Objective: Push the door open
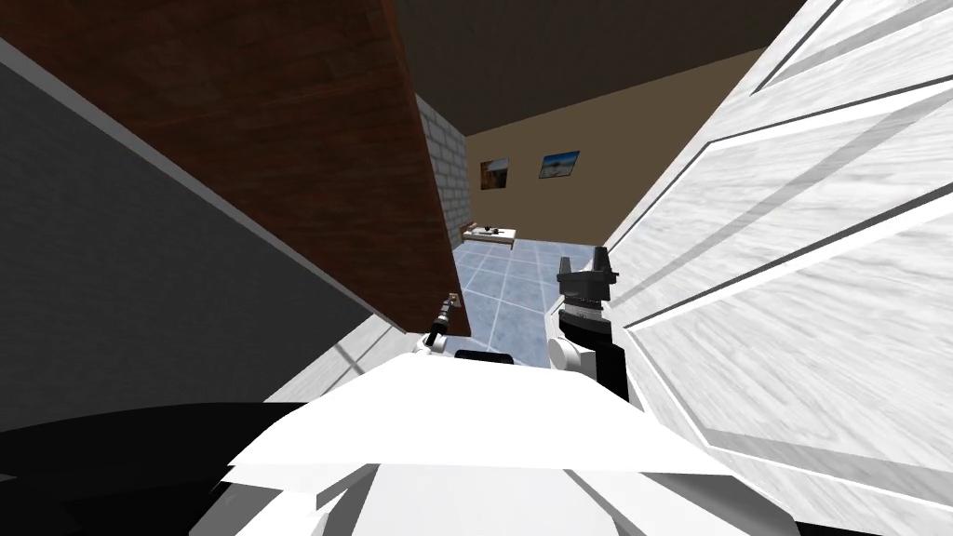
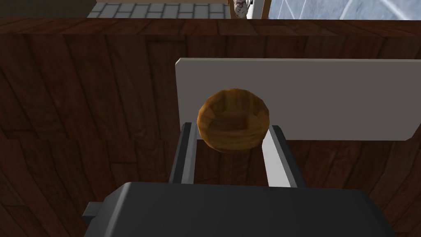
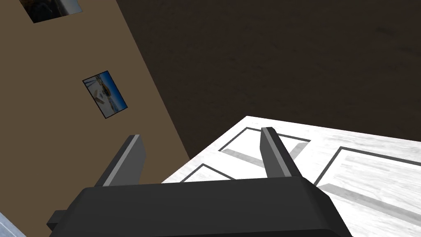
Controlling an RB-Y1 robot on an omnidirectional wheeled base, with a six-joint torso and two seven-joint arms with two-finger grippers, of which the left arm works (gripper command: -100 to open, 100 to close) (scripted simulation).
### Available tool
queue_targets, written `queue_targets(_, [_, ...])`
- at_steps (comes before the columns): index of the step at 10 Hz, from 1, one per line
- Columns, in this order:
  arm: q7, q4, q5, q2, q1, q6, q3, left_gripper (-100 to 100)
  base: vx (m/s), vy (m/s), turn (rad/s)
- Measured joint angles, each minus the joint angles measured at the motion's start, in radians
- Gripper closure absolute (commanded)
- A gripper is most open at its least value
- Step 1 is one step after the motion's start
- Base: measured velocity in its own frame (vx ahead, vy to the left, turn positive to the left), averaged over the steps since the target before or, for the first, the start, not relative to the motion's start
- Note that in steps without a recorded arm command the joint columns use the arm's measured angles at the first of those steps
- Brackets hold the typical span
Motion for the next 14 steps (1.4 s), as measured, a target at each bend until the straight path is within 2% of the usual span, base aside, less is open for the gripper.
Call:
queue_targets(1, [0.0, 0.007, 0.001, 0.002, 0.004, -0.009, 0.01, 100, 0.172, -0.103, 0.173])
queue_targets(2, [0.0, 0.009, 0.003, 0.006, 0.004, -0.009, 0.02, -100, -0.049, -0.063, 0.066])
queue_targets(9, [0.005, 0.0, -0.001, -0.001, 0.005, -0.006, 0.012, -100, -0.199, -0.038, 0.024])
queue_targets(14, [-0.001, 0.006, 0.002, -0.002, 0.006, -0.017, 0.019, -100, 0.175, -0.004, -0.025])
